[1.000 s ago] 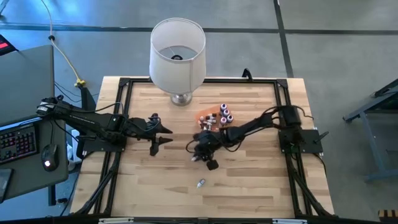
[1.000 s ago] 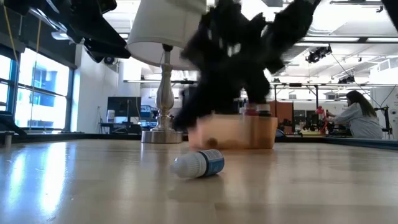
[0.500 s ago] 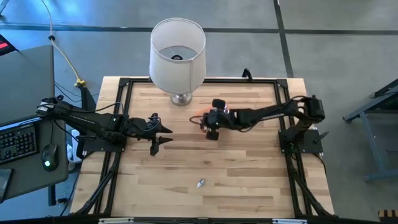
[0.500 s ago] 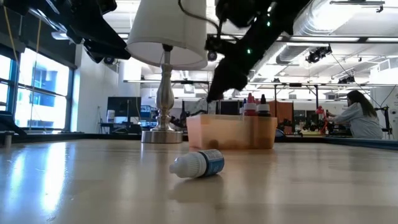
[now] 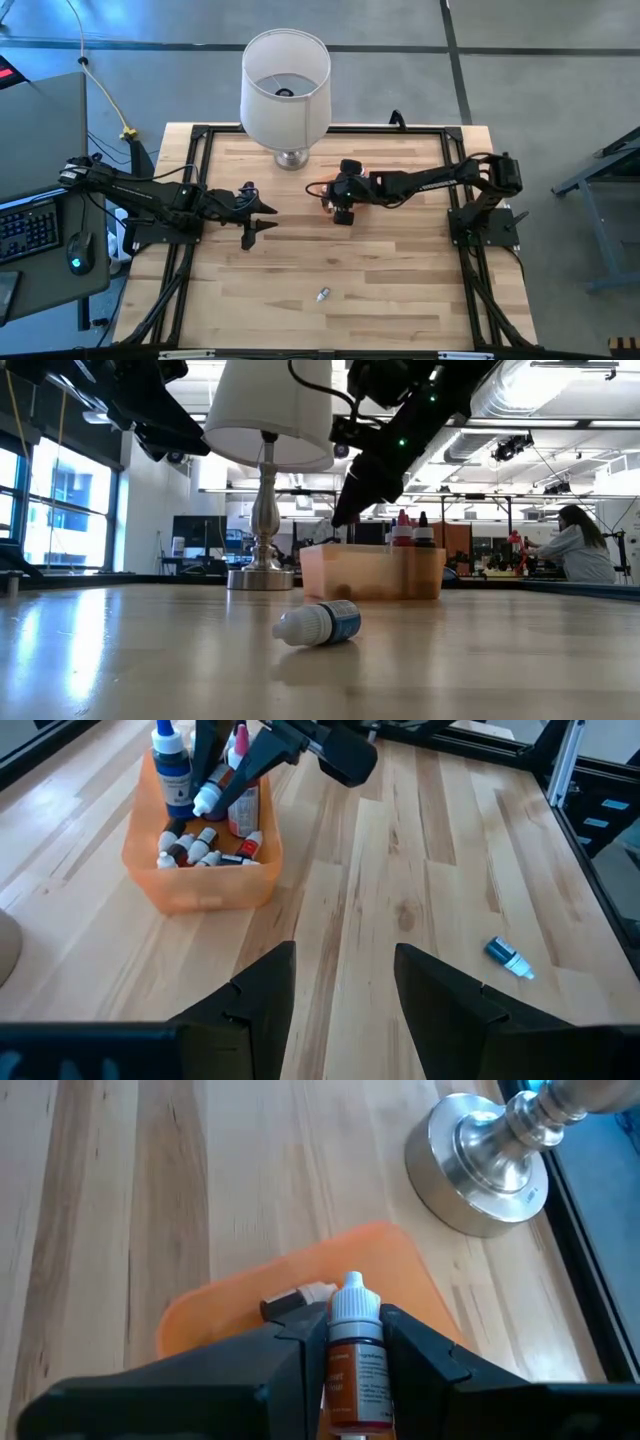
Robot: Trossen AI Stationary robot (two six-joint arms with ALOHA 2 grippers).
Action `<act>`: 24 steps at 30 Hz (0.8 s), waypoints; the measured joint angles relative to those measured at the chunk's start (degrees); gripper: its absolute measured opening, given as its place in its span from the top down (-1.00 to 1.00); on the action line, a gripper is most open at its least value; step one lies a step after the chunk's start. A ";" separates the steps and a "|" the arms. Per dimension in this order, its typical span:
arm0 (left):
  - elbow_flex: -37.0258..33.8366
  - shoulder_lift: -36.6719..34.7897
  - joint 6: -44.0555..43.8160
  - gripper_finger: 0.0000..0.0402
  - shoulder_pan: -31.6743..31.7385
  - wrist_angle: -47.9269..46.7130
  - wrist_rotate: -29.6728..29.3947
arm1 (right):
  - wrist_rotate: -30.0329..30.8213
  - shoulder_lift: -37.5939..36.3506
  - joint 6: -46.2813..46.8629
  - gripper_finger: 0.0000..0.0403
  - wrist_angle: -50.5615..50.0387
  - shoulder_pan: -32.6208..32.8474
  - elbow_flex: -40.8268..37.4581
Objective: Pick & Place food coloring
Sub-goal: Put the small yellow food coloring bottle into the orange bin
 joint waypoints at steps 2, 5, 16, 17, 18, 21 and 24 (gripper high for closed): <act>0.00 0.00 0.00 0.15 0.01 -0.01 0.02 | -0.02 0.00 0.01 0.59 -0.08 0.02 0.00; 0.00 0.00 0.00 0.15 0.00 0.00 0.02 | -0.47 0.00 -0.08 0.59 -0.02 0.04 0.00; 0.00 0.00 0.00 0.15 0.00 0.00 0.07 | 9.61 0.00 -5.59 0.59 1.93 0.00 0.09; 0.00 0.00 0.00 0.15 0.00 0.00 0.09 | 10.43 0.00 -6.42 0.59 1.91 0.00 0.09; 0.00 0.00 0.00 0.15 0.02 0.00 0.20 | 10.61 0.00 -6.78 0.59 1.93 0.00 0.09; 0.00 0.00 -0.02 0.15 0.00 0.00 0.48 | 9.42 0.00 -5.87 0.59 1.91 0.02 0.09; 0.00 0.00 -0.02 0.15 0.00 0.00 0.50 | 5.12 0.00 -2.73 0.59 1.76 -0.06 0.09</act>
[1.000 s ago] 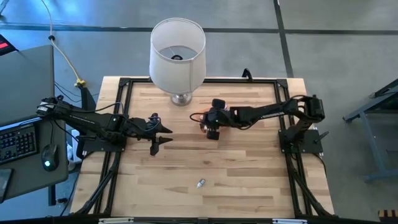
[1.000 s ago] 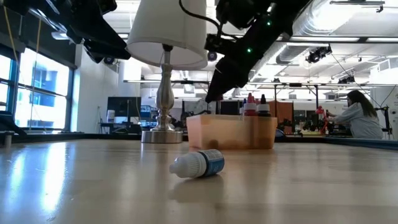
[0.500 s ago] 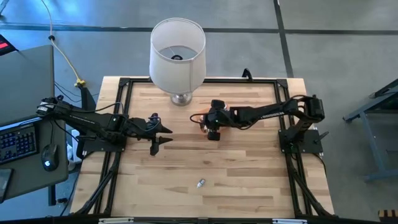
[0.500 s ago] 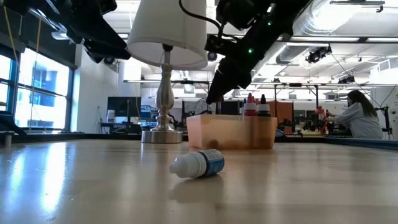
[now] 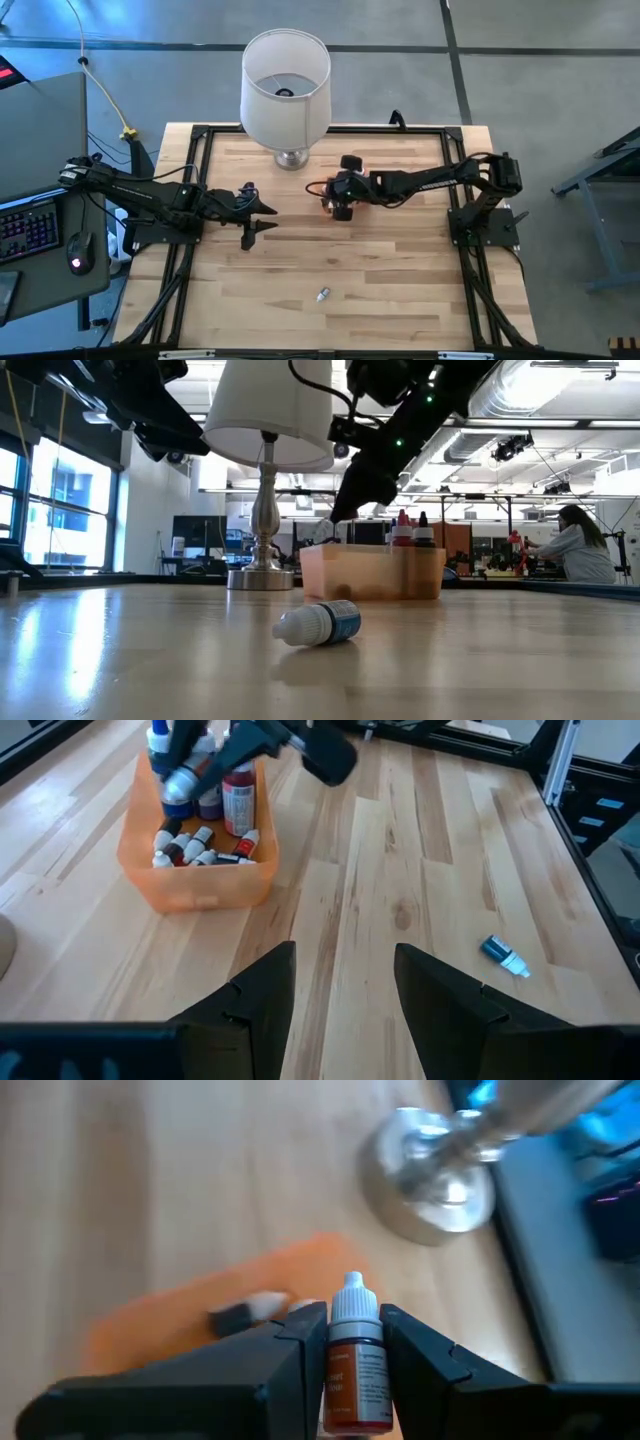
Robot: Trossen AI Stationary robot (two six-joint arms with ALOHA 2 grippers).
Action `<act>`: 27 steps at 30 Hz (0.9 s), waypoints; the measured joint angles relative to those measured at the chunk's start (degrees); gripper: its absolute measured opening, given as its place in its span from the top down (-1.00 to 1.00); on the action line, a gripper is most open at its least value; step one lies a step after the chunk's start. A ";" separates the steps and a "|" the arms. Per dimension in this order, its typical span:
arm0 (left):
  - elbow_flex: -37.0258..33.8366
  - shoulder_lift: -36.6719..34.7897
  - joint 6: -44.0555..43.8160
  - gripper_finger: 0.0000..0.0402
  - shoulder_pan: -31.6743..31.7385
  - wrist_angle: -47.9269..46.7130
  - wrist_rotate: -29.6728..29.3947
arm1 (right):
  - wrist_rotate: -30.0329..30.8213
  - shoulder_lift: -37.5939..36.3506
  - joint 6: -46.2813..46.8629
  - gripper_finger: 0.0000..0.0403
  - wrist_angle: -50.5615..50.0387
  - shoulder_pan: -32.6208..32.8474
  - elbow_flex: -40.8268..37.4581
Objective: Pick & Place food coloring
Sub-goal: Put the small yellow food coloring bottle into the orange bin
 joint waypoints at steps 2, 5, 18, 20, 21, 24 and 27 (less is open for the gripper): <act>0.00 0.00 0.00 0.15 0.02 0.00 0.00 | -3.48 0.00 2.24 0.59 -0.91 -0.37 0.00; 0.00 0.00 0.00 0.15 0.01 0.00 0.01 | -5.76 0.00 5.34 0.59 -3.38 -1.11 0.00; 0.00 0.00 0.00 0.15 0.02 0.00 0.35 | -6.74 5.68 6.85 0.58 -4.04 -2.57 0.00; 0.00 0.00 0.00 0.15 0.01 0.00 0.35 | -6.68 5.68 6.78 0.56 -3.30 -2.59 0.00; 0.00 0.00 0.00 0.15 0.02 0.00 0.35 | -6.68 5.68 6.77 0.53 -2.94 -2.59 0.00; 0.00 0.00 0.00 0.15 0.01 0.00 0.35 | -7.20 5.68 5.99 0.41 -2.52 -2.56 0.00; 0.00 0.00 0.00 0.15 0.00 0.00 0.37 | -6.87 5.68 5.80 0.27 -2.32 -2.56 0.00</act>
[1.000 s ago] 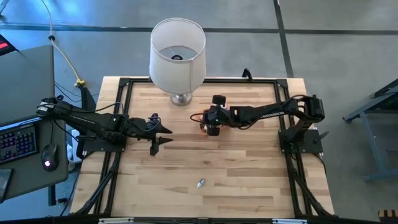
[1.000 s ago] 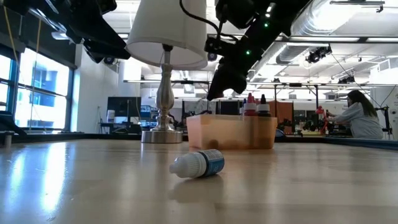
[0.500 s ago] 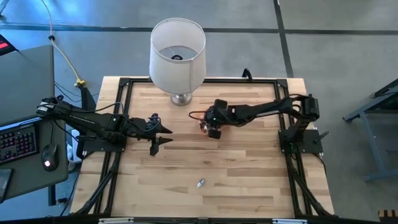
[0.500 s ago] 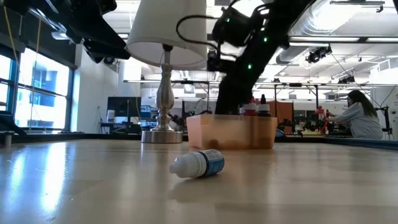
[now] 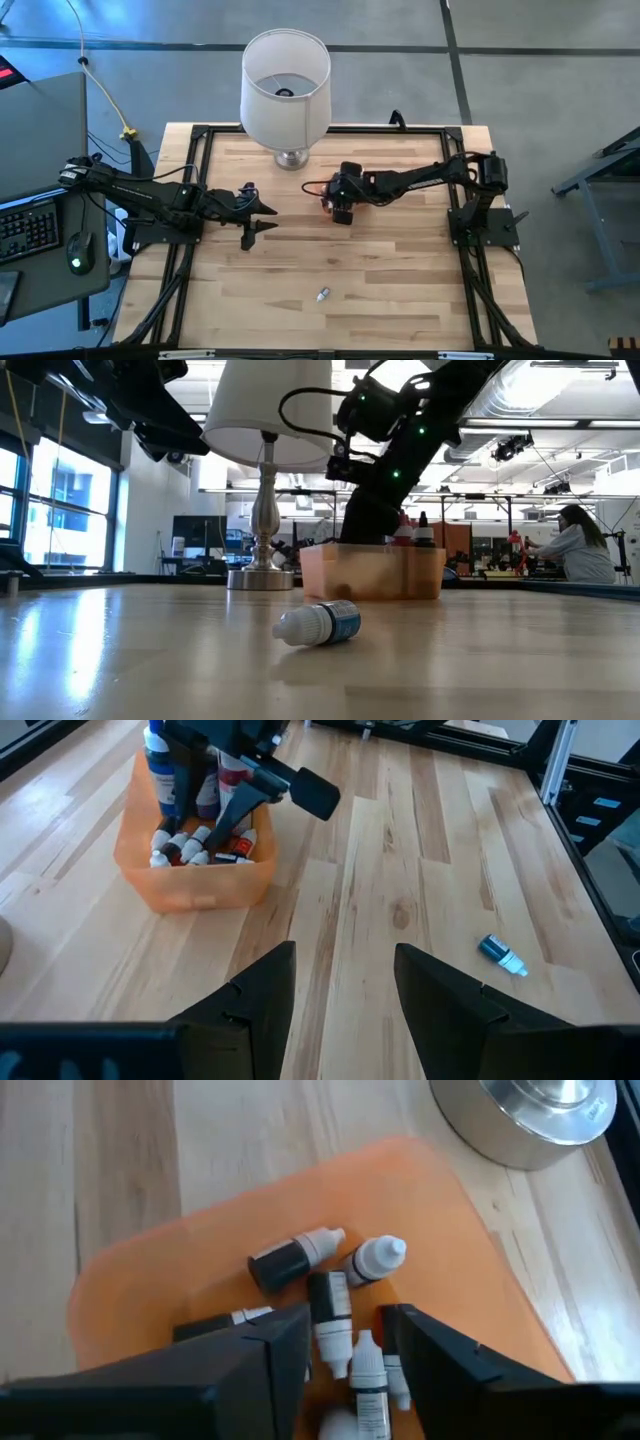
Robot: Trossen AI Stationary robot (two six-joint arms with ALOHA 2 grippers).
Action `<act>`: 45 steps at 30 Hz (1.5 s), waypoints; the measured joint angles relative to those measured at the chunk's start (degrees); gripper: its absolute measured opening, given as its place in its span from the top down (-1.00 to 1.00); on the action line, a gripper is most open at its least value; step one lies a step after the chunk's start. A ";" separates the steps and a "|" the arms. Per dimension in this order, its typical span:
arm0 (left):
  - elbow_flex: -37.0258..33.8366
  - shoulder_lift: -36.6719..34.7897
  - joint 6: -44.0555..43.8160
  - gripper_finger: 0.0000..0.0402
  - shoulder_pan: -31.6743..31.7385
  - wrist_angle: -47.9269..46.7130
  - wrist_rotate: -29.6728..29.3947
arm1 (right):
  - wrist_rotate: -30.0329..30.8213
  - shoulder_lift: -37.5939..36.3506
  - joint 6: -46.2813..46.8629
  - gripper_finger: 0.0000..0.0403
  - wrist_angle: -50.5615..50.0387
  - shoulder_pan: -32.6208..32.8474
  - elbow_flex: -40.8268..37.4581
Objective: Pick & Place food coloring
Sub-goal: Put the small yellow food coloring bottle into the orange bin, then put the small blue food coloring bottle into the orange bin
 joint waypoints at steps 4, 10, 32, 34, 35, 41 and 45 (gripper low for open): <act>0.00 0.00 0.00 0.15 0.00 0.00 0.00 | 0.31 0.00 -3.27 0.19 1.51 0.06 0.00; 0.00 0.00 0.00 0.15 0.02 -0.02 0.02 | -3.89 -2.70 -5.41 0.20 3.81 4.23 0.00; 0.00 0.00 0.00 0.15 0.00 -0.26 -0.29 | -28.54 1.21 -10.50 0.19 15.76 27.44 0.02; 0.00 0.00 0.00 0.15 0.00 0.01 -0.65 | -28.44 3.46 -10.52 0.19 16.89 27.69 0.00; 0.00 0.00 0.00 0.15 0.01 0.04 -0.71 | -28.30 4.76 -10.52 0.19 17.75 27.63 0.00; 0.00 0.00 0.08 0.15 0.00 0.00 -0.76 | -30.94 12.86 -6.09 0.19 25.66 25.76 -0.02; 0.00 0.00 0.22 0.15 0.02 -0.19 -0.76 | -35.69 17.09 -1.58 0.19 31.24 24.42 -0.03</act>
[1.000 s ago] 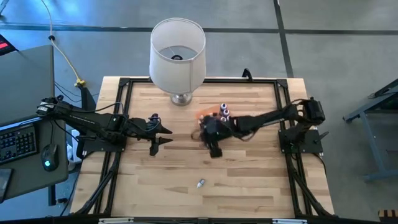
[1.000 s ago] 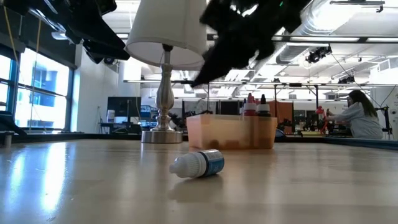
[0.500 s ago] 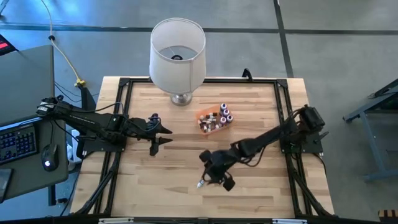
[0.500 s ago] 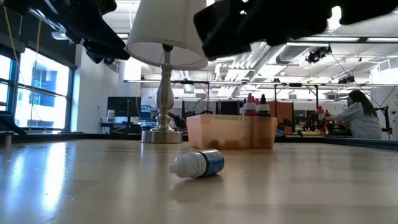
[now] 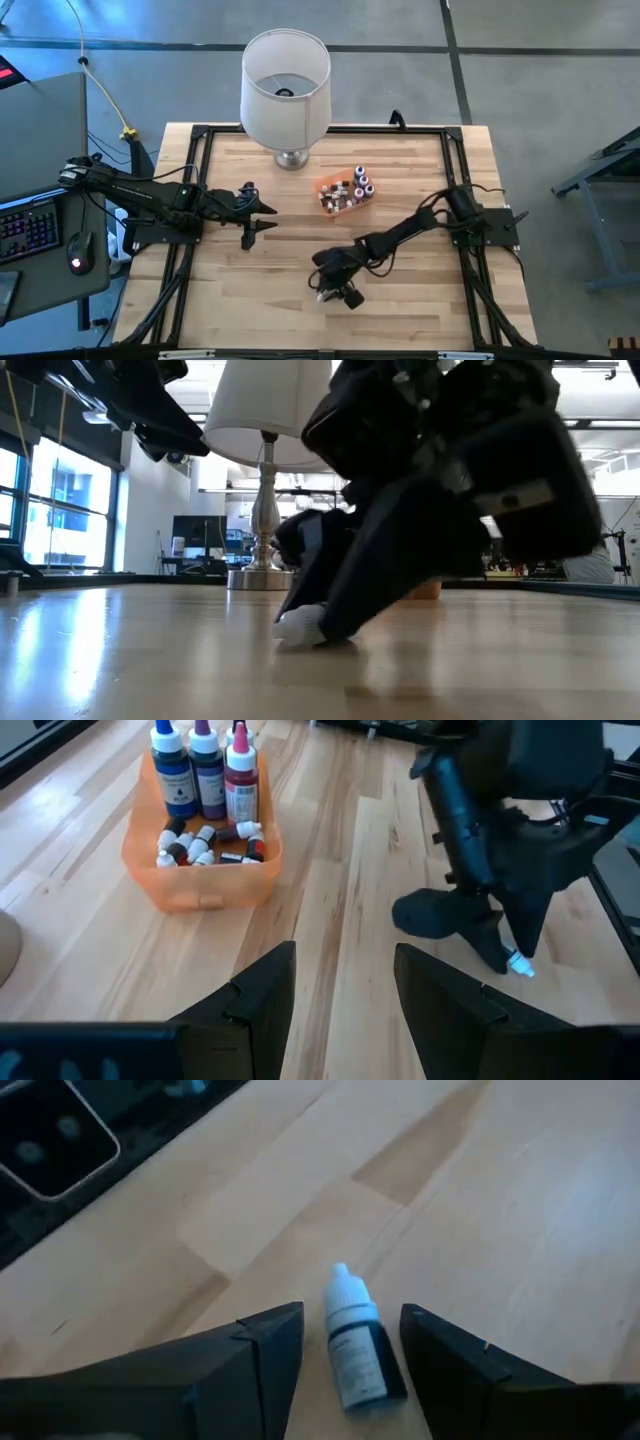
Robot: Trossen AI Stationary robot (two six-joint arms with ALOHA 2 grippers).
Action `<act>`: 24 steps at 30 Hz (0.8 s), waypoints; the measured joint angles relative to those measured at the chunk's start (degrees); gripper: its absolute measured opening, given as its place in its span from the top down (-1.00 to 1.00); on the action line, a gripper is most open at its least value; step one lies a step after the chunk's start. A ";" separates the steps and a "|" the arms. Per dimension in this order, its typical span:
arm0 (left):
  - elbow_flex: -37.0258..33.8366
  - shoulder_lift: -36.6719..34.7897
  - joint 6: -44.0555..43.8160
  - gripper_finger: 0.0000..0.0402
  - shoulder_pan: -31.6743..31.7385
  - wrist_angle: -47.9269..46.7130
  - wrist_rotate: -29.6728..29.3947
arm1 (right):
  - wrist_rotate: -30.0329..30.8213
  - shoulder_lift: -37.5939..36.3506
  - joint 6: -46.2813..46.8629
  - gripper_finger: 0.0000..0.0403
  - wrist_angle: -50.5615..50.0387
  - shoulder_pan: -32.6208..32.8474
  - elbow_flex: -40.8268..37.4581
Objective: Pick & Place food coloring
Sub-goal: Put the small blue food coloring bottle into the orange bin
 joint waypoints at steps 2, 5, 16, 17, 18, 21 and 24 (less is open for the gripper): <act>0.00 0.00 0.00 0.15 0.00 -0.29 0.00 | -2.55 1.44 0.62 0.19 1.71 -0.80 0.06; 0.00 0.00 0.00 0.15 -0.01 -0.24 0.00 | -5.73 2.86 -0.92 0.20 1.57 -2.30 0.18; 0.00 0.00 0.00 0.15 -0.02 -0.24 0.07 | -7.18 3.34 -4.82 0.63 0.60 -3.11 0.18; 0.00 0.00 0.01 0.15 0.00 -0.24 0.07 | -7.26 3.34 -4.30 0.65 0.82 -3.13 0.18; 0.00 0.00 0.01 0.15 0.00 -0.24 0.07 | -7.24 3.07 -3.71 0.65 0.98 -3.13 0.18; 0.00 0.00 0.01 0.15 0.00 -0.22 0.07 | -6.81 1.23 -3.52 0.65 -0.55 -3.59 -0.04; 0.00 0.00 0.02 0.15 0.00 -0.20 0.09 | -4.76 -2.77 -3.86 0.61 -3.85 -4.62 -0.28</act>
